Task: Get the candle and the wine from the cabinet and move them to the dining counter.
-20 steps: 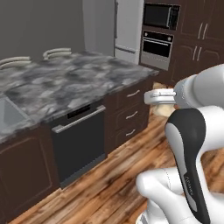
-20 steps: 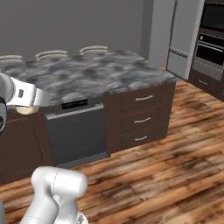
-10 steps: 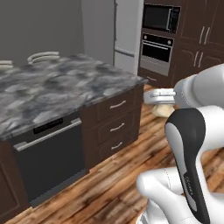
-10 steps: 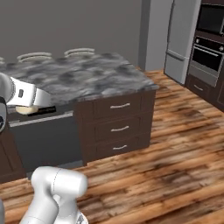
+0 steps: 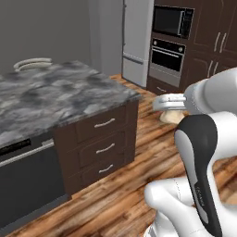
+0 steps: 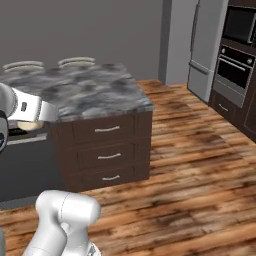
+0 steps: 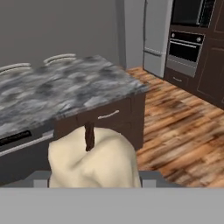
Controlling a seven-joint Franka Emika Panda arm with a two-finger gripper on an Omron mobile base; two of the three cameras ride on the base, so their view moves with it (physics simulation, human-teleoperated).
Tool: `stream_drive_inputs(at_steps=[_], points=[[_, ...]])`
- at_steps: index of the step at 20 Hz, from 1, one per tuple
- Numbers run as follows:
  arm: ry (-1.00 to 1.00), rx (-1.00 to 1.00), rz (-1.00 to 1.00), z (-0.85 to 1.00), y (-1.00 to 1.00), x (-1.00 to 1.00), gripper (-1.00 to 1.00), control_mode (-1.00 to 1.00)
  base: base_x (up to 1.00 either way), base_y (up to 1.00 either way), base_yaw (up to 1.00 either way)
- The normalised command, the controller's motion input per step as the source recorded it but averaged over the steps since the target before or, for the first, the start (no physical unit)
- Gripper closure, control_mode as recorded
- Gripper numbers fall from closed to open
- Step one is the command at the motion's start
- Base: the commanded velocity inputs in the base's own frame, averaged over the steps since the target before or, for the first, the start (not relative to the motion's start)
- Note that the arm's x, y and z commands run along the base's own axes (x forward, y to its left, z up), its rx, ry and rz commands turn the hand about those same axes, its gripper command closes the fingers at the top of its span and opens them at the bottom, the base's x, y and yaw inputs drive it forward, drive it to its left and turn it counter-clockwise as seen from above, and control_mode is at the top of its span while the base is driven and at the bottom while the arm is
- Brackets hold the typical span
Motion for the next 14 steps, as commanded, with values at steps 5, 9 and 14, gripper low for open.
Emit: stream_drive_inputs(at_steps=[5,9,14], points=[[0.0,0.0,0.0,0.0,0.0,0.0,1.0,1.0,0.88,-1.0,0.21],[0.0,0.0,0.0,0.0,0.0,0.0,1.0,1.0,0.99,-1.0,0.22],[0.0,0.0,0.0,0.0,0.0,0.0,1.0,1.0,0.99,-1.0,0.24]])
